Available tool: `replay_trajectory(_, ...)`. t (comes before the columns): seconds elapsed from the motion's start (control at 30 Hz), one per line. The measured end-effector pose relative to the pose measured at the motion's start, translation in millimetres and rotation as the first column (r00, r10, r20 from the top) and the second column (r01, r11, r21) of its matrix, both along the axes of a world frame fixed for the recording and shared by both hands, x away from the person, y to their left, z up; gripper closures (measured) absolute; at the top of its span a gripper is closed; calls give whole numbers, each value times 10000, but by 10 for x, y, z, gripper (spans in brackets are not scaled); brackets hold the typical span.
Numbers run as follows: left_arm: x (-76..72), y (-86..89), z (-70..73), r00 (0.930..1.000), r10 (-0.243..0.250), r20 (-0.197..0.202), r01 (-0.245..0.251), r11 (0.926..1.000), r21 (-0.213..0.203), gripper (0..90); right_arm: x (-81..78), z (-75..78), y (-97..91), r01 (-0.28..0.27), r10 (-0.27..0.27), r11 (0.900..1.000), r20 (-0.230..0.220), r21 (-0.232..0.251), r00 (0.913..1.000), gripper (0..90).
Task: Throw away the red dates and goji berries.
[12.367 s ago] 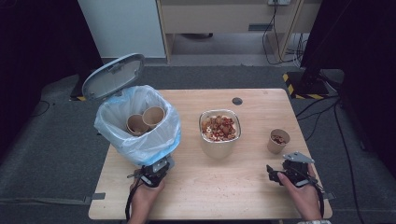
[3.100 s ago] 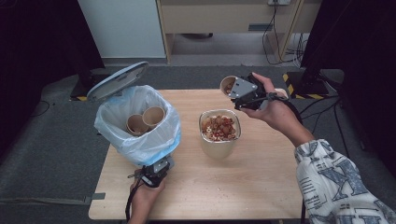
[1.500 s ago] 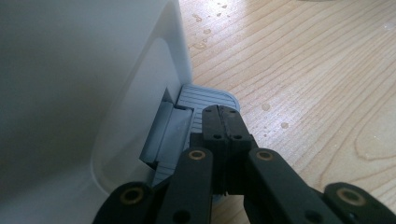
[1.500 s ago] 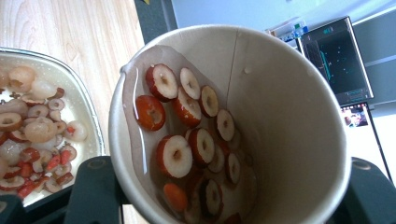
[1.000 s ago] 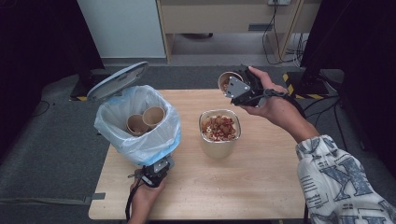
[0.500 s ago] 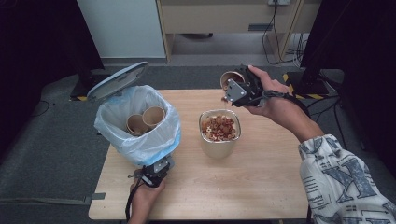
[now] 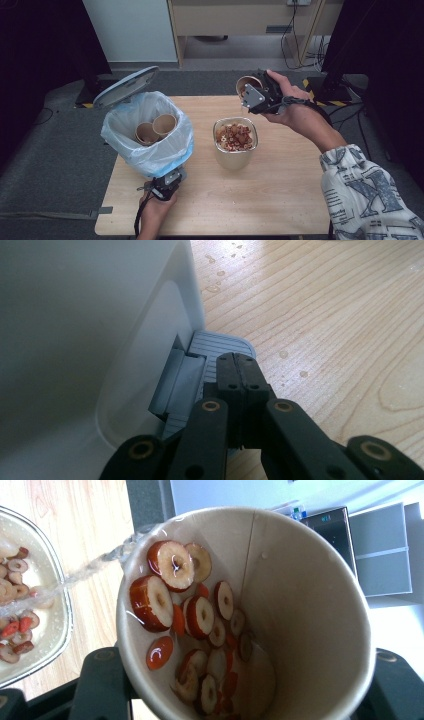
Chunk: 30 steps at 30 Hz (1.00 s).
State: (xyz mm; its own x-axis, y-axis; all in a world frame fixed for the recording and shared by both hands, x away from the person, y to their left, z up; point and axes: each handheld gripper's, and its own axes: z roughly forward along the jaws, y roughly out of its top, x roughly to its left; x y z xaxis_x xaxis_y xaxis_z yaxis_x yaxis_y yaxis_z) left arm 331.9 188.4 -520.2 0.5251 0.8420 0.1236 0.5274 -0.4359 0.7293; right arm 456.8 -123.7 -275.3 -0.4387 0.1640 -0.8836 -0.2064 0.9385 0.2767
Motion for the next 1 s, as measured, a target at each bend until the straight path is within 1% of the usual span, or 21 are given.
replay_trajectory(0.3,0,0,0,10000,-13,-12,13,10000,-14,892,8,-20,-18,58,-58,9999,-55,100,10000,371)
replay_trajectory(0.53,-1,-1,0,10000,-15,-10,15,10000,-10,892,10,-24,-7,38,-37,10000,-60,53,10000,370)
replay_trajectory(0.63,-2,-2,-1,10000,-12,-5,12,10000,-11,892,20,-11,-11,63,-62,9998,-78,165,10000,370)
replay_trajectory(0.77,-2,-3,-1,10000,-6,-9,6,10000,-16,892,-2,-16,14,24,-24,10000,-44,91,10000,369)
replay_trajectory(0.8,-2,-2,0,10000,-7,-15,7,10000,-15,892,-6,-14,25,-31,31,10000,-26,5,10000,369)
replay_trajectory(0.9,-2,-3,-1,10000,-10,-9,10,10000,-12,892,-1,12,29,-13,13,9999,-36,139,10000,368)
replay_trajectory(1.0,-2,-2,0,10000,-16,-18,16,10000,-16,892,4,29,34,30,-30,9999,-5,147,10000,368)
